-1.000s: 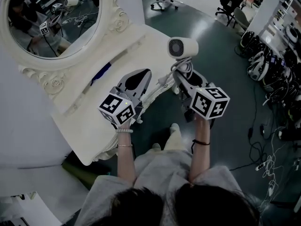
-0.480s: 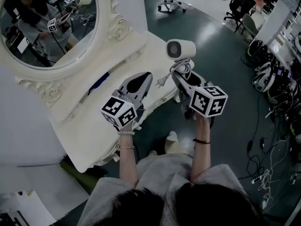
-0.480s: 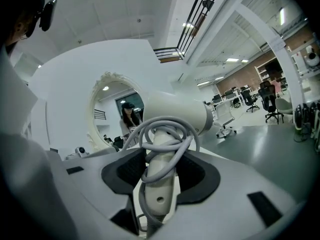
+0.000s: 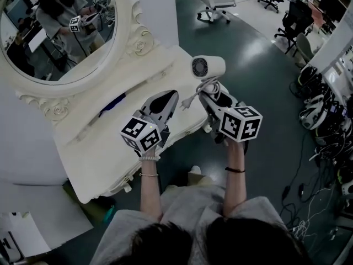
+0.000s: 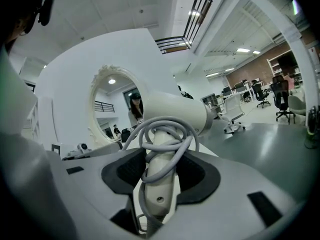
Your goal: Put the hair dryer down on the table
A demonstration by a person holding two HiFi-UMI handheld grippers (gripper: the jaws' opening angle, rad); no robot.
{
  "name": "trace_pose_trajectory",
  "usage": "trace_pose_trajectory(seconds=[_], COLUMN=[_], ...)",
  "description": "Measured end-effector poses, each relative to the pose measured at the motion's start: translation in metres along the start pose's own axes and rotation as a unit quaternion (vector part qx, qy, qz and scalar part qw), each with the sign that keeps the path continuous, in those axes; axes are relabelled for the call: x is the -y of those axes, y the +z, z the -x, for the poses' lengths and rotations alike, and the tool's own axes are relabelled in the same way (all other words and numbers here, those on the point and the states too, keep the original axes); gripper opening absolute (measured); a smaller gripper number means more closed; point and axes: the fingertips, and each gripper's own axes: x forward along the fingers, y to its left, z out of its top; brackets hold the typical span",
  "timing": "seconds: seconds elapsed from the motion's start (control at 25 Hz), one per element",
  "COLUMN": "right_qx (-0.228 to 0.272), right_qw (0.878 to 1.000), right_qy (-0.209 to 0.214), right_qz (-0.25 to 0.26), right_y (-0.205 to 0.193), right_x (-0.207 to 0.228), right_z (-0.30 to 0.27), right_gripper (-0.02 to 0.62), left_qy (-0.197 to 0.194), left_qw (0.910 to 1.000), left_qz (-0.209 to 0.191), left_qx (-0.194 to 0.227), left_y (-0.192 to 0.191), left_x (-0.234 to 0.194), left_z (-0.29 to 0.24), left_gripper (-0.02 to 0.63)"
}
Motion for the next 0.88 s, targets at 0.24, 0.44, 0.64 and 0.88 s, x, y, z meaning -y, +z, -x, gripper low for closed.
trace_pose_trajectory(seconds=[0.24,0.44,0.64,0.88], right_qx=[-0.024,-0.04,-0.056,-0.082], right_qw=[1.0,0.999,0.998,0.996], right_qy=[0.017,0.022,0.022,0.018], right_qz=[-0.002,-0.013,-0.02,-0.016], right_y=[-0.007,-0.013,-0.017,-0.028], right_x=[0.021,0.036,0.044,0.051], right_z=[-0.02,-0.035,-0.047,-0.062], right_gripper=[0.183,0.183,0.183,0.184], left_qy=[0.031,0.048,0.054,0.058], left_qw=[0.9995,0.9986,0.9978,0.9964], left_qz=[0.01,0.021,0.034,0.051], left_qx=[0.0,-0.008,-0.018,-0.033], left_y=[-0.013,-0.023,-0.029,-0.042], left_x=[-0.015,-0.028,-0.04,-0.055], left_z=[-0.011,-0.016,-0.023,-0.03], left_gripper=[0.005,0.005,0.005,0.005])
